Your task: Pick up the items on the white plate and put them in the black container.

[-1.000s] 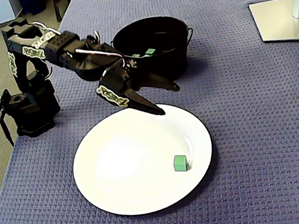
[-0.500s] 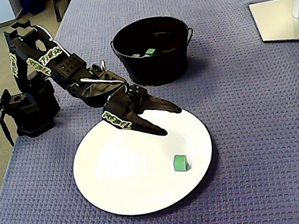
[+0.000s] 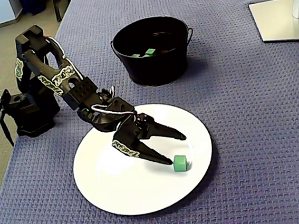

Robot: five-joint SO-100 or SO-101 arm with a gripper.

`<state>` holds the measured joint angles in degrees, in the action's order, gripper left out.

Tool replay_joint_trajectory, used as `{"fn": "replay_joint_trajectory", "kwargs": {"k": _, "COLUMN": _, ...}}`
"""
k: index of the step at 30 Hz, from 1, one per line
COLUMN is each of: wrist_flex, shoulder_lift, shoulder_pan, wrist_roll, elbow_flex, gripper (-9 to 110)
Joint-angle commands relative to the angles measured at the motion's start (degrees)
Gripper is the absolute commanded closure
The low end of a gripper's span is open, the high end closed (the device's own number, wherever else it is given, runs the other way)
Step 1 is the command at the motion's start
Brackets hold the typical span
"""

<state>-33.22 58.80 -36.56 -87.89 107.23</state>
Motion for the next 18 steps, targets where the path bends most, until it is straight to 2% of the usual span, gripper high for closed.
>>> {"fn": "replay_joint_trajectory", "kwargs": {"k": 1, "wrist_flex": -2.72, "shoulder_lift": -0.53, "shoulder_pan": 0.35, "wrist_roll": 0.97, "elbow_flex": -3.08, "gripper": 70}}
{"fn": "replay_joint_trajectory", "kwargs": {"k": 8, "wrist_flex": -2.64, "shoulder_lift": -4.48, "shoulder_pan": 0.00, "wrist_roll": 2.81, "elbow_flex": -6.24, "gripper": 71}}
{"fn": "replay_joint_trajectory", "kwargs": {"k": 12, "wrist_flex": 0.18, "shoulder_lift": -6.15, "shoulder_pan": -0.53, "wrist_roll": 3.60, "elbow_flex": -8.88, "gripper": 77}}
{"fn": "replay_joint_trajectory", "kwargs": {"k": 18, "wrist_flex": -1.58, "shoulder_lift": -7.91, "shoulder_pan": -0.88, "wrist_roll": 3.87, "elbow_flex": -9.40, "gripper": 80}}
